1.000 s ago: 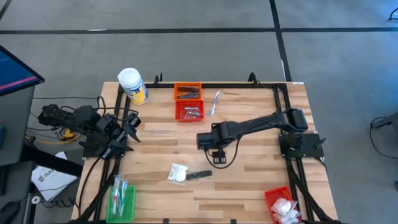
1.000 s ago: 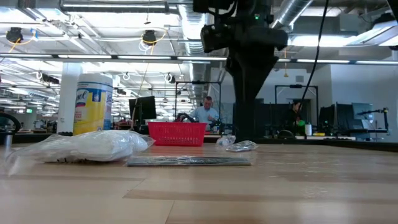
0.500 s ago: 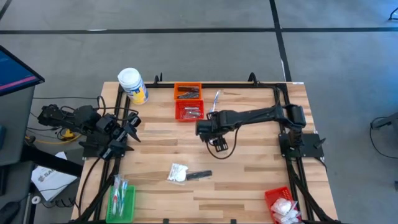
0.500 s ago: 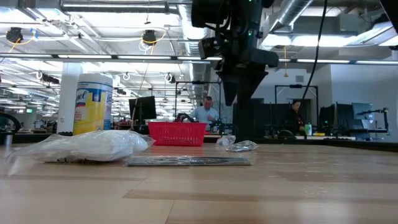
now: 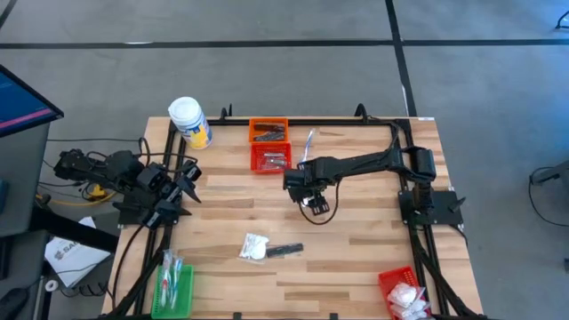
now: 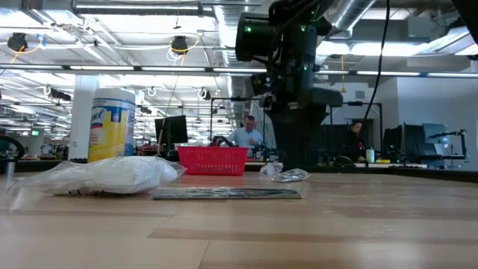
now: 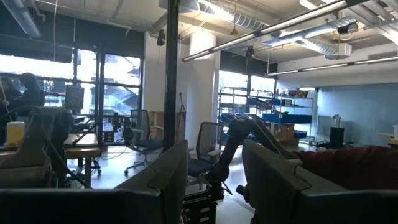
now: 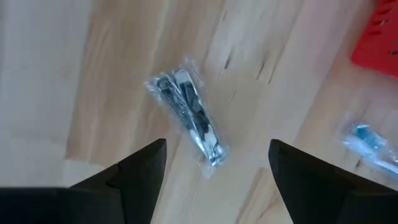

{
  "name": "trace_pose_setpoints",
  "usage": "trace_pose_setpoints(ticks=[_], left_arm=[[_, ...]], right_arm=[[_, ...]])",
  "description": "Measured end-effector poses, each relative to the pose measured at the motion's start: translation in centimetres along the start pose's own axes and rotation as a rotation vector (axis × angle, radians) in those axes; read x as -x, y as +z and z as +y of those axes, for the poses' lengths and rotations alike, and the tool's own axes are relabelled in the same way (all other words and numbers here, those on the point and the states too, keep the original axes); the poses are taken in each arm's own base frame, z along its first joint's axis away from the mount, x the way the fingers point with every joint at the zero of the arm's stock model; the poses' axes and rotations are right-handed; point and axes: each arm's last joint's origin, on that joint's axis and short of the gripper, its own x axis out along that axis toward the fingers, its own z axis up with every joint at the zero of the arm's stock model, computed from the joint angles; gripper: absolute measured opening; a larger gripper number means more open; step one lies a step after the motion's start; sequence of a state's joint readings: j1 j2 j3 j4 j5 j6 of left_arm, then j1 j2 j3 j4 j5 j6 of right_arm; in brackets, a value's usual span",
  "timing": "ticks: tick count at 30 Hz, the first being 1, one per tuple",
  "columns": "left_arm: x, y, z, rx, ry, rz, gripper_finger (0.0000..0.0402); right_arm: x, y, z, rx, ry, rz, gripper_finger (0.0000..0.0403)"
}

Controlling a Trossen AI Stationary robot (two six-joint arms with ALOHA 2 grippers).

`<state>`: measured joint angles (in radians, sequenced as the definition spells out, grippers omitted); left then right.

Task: Pick & Place Travel size toiletries
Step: Put the nail cutter into the top red basket

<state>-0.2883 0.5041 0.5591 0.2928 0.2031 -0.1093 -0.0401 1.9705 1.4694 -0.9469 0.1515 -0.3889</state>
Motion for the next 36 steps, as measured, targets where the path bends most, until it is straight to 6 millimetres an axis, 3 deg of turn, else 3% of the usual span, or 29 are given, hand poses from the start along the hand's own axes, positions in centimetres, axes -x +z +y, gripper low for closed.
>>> trace_pose_setpoints(ticks=[7, 18, 36], left_arm=[[0.0, 0.0, 0.0, 0.000, 0.000, 0.000, 0.0147], [0.0, 0.0, 0.0, 0.000, -0.001, 0.000, 0.0147], [0.0, 0.0, 0.0, 0.000, 0.000, 0.000, 0.0147]], right_arm=[[-1.0, -0.3, 0.3, 0.005, -0.003, -0.006, 0.0275], [-5.9, 0.5, 1.1, 0.049, 0.039, 0.107, 0.0275], [-5.3, 0.6, 1.5, -0.064, 0.036, 0.110, 0.0271]])
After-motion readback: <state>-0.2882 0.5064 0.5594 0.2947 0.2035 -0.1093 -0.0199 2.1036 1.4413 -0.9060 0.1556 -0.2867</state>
